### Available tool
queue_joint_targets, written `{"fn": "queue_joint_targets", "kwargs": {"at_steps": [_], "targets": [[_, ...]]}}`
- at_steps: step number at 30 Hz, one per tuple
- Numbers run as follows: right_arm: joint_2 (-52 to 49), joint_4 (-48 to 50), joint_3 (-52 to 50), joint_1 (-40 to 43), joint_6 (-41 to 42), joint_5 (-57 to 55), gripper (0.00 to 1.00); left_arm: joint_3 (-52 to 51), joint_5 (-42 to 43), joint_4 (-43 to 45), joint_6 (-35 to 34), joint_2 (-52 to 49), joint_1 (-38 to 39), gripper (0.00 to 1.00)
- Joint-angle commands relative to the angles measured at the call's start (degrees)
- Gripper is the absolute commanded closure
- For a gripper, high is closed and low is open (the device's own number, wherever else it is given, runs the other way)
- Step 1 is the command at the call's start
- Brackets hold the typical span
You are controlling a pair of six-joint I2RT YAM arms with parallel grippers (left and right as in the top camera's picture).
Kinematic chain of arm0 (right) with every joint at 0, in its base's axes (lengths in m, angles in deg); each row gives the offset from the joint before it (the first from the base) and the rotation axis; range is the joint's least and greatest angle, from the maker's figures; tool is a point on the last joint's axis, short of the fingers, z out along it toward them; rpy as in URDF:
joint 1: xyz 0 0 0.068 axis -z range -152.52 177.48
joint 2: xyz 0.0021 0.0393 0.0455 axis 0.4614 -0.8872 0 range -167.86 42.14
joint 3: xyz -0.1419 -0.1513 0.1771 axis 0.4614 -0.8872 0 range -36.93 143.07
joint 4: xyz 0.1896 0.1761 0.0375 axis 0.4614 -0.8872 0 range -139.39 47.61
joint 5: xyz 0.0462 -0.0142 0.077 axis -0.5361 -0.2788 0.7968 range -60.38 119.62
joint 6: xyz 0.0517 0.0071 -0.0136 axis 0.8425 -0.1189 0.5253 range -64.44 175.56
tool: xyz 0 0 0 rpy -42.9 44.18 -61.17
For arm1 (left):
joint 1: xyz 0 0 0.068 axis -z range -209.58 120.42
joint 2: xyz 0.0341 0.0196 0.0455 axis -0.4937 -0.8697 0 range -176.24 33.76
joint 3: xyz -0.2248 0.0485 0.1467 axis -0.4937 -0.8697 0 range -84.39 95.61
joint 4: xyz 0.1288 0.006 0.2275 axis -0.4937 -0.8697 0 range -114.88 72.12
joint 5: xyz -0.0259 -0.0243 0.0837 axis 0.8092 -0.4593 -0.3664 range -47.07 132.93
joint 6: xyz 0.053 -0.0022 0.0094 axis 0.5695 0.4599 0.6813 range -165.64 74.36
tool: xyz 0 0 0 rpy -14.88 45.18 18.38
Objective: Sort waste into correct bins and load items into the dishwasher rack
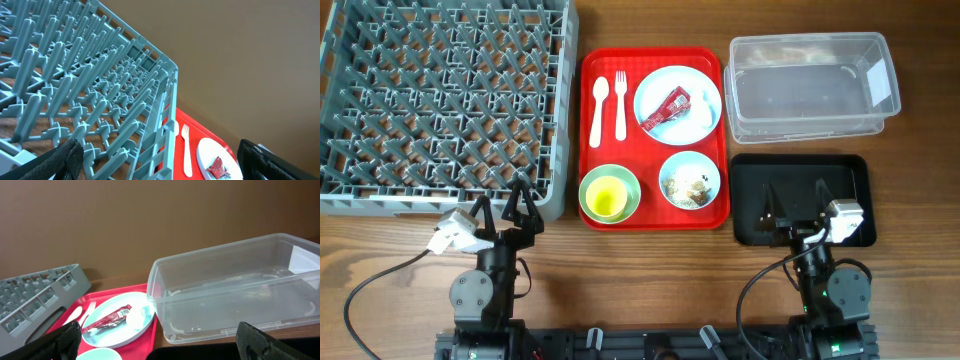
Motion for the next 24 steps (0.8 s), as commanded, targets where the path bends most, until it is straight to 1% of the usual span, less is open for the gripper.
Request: {"fn": "queue_joint_targets", "kwargs": {"at_steps": [1,5,8,12,15,17,18,20,24], "targets": [[-0.4,0.3,-0.1,0.4,-0.9,-1.0,0.00,-0.5,0.5,0.4,-0.3,0.3,0.3,0.00],[-0.4,0.3,-0.1,0.4,-0.7,-0.4,0.00,-0.5,0.5,0.4,-0.3,0.3,0.3,0.00],[-0.4,0.0,-0.1,0.4,2.8,2.7,0.00,-0.5,0.5,0.4,-0.3,0.3,0.3,0.00],[-0.4,0.1,0.0,0.4,6.9,9.8,0.00,-0.5,1.1,0.9,-0.4,0.3,0.3,0.00],[-0.4,0.1,1.1,0.4,10.2,14.3,0.00,-0.5,6.8,7.8,-0.4,0.3,0.3,0.00],[-0.4,0.1,2.9,0.4,11.4,15.4,0.00,-0.3,9.2,12.8,-0.4,0.3,0.3,0.00],[-0.4,0.0,4.0,0.4,11.4,15.6,0.00,0.3,9.3,13.4,-0.4,0.3,0.3,0.00],[-1.0,-1.0,8.0,0.4,10.8,15.6,0.00,3.6,9.3,11.4,-0.3,-0.5,0.3,0.00],[-6.1,-6.3,18.2,0.4,8.5,15.4,0.00,13.8,10.1,2.6,-0.2,-6.4,0.3,0.00]]}}
